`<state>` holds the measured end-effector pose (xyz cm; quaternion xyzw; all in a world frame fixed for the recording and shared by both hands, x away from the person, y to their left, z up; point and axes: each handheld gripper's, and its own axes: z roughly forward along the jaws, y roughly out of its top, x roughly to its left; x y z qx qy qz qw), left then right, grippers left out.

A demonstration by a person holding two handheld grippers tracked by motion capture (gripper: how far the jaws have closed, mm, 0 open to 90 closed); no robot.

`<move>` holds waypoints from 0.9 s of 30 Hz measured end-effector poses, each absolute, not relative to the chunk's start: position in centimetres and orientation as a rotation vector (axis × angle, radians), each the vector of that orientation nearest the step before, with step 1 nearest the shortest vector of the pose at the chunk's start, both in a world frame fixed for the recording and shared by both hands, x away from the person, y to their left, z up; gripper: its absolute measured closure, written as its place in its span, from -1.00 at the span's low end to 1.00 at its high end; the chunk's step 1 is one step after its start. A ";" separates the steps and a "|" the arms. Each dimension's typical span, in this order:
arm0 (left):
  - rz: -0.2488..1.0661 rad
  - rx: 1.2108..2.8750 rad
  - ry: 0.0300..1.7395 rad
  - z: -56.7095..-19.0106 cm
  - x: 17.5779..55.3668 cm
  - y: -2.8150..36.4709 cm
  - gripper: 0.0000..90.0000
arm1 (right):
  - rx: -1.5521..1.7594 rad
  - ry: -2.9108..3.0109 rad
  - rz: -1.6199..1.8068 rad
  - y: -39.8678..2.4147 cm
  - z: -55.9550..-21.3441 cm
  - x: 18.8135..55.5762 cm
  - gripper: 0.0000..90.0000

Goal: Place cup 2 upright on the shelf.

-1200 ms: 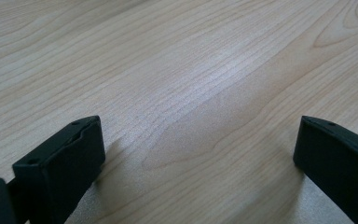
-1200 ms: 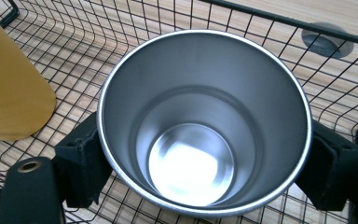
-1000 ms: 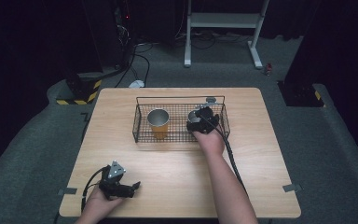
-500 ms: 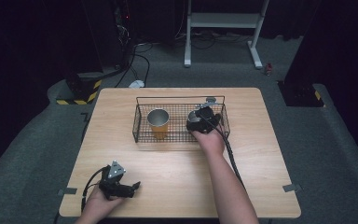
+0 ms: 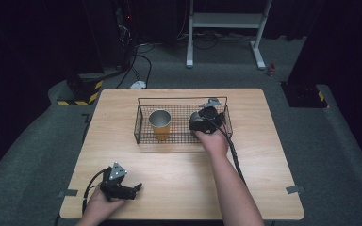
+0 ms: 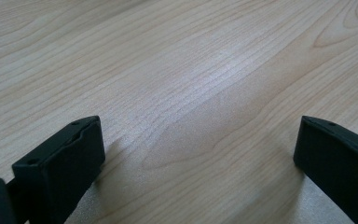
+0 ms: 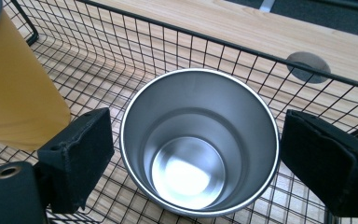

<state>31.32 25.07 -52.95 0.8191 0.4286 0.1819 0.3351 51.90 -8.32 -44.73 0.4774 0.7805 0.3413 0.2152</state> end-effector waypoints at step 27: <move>0.476 2.135 1.121 -53.0 31.3 25.0 -0.96 | 1.303 2.120 1.018 -9.9 -43.5 49.6 -0.78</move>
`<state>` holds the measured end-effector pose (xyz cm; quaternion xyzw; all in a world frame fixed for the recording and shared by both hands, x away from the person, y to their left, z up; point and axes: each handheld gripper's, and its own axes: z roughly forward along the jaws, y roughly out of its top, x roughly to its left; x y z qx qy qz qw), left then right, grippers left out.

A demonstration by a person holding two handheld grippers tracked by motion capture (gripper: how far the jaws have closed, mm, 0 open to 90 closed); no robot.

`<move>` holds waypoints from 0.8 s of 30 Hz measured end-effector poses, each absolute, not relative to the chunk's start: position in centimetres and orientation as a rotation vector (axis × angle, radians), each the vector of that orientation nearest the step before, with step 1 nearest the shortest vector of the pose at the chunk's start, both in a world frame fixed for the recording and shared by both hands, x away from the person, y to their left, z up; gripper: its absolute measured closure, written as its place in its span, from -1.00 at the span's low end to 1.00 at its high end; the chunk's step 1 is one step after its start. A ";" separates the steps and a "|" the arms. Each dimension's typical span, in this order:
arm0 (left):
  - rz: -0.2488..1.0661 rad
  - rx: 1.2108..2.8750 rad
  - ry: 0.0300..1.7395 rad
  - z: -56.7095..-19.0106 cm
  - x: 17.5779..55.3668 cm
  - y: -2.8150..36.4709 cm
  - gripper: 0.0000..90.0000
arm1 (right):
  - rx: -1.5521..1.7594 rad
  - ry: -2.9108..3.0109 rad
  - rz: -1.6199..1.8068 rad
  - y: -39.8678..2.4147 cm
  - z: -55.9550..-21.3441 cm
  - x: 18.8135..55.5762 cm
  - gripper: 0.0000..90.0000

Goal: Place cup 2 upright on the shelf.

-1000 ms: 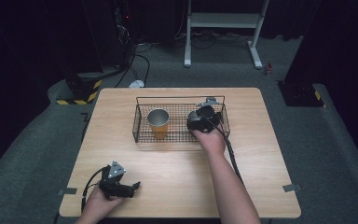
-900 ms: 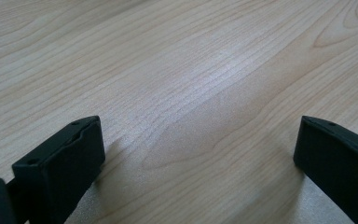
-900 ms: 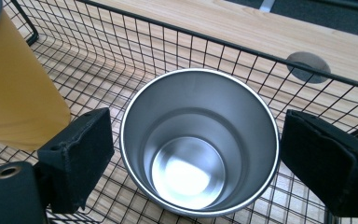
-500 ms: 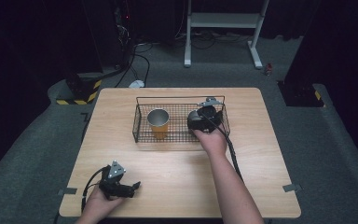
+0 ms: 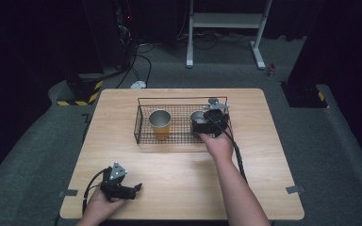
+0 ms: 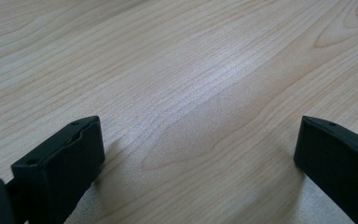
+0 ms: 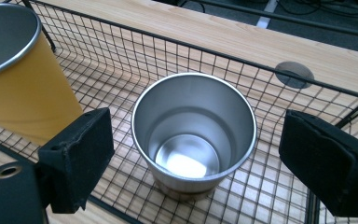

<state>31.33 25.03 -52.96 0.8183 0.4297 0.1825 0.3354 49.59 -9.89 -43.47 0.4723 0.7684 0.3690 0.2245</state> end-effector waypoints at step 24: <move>0.476 2.130 1.123 -53.0 31.3 25.0 -0.96 | 1.239 2.077 1.093 -14.3 -44.3 42.7 -0.77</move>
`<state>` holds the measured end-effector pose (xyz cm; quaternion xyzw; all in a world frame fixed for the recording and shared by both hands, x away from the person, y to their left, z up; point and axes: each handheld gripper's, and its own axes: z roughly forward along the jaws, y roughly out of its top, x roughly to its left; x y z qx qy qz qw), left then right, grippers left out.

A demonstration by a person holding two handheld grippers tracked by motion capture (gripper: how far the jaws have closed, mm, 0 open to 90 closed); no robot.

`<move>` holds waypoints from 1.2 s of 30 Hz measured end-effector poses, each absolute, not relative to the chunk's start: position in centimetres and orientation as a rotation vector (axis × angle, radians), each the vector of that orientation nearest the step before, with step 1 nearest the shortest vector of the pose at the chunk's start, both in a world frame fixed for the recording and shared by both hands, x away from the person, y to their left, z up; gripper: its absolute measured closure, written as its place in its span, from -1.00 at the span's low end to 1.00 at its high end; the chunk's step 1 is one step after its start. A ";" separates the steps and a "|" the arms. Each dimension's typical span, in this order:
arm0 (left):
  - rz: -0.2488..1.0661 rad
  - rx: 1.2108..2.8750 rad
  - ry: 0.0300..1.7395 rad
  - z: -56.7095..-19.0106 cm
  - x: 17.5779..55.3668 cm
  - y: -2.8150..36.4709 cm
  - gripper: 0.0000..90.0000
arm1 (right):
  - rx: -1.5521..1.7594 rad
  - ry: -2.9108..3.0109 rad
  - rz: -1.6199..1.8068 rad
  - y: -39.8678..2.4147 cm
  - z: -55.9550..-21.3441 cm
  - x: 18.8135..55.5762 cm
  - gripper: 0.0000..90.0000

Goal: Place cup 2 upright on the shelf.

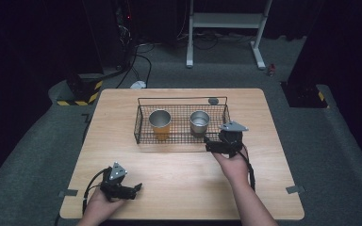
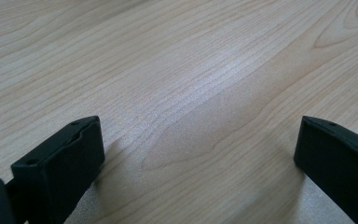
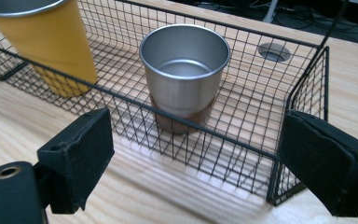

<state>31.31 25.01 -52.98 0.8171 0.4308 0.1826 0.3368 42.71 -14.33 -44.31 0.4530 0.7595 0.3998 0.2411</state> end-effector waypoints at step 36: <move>0.473 2.121 1.133 -53.0 31.2 25.0 -0.96 | 1.296 2.231 0.890 -17.5 -52.5 33.9 -0.78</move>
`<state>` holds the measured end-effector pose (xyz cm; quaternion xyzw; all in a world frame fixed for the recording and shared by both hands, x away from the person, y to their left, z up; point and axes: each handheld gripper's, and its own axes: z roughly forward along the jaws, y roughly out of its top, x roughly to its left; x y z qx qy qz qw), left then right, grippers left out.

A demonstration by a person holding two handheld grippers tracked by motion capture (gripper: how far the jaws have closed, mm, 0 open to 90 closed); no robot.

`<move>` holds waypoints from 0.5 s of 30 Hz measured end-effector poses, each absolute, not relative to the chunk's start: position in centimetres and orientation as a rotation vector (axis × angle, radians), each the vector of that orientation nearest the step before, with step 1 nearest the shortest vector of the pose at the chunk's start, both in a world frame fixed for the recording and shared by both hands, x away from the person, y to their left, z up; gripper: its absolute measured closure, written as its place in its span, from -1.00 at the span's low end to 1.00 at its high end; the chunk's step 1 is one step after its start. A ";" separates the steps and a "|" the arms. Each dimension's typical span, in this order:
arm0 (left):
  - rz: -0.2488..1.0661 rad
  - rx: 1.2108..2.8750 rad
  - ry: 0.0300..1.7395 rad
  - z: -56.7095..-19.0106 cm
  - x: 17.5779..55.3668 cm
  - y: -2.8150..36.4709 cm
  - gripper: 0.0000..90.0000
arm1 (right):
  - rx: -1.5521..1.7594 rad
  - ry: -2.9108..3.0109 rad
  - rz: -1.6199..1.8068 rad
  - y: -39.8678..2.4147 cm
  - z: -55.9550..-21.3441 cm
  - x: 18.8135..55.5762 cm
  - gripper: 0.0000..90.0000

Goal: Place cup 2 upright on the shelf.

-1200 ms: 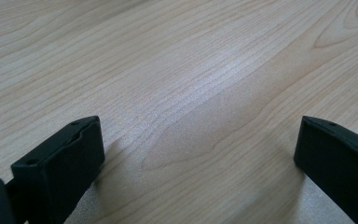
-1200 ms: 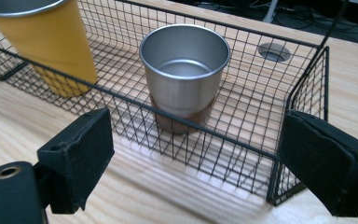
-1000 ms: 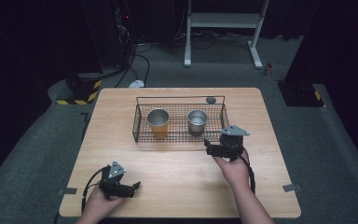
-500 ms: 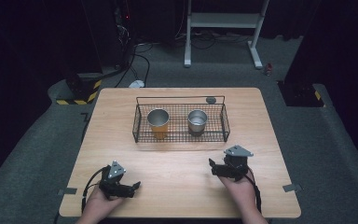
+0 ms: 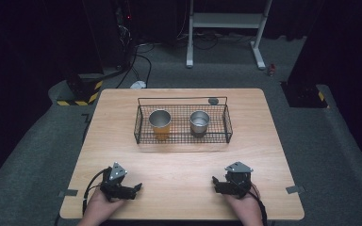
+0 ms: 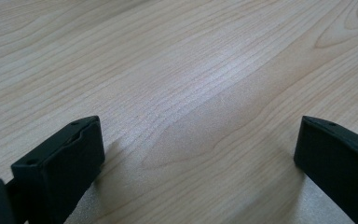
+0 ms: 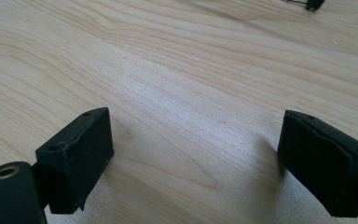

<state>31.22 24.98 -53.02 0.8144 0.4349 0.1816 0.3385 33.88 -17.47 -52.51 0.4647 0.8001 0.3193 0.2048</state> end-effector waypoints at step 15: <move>0.485 2.119 1.139 -53.0 31.2 25.0 -0.96 | 1.355 2.197 0.883 -17.4 -52.5 33.5 -0.78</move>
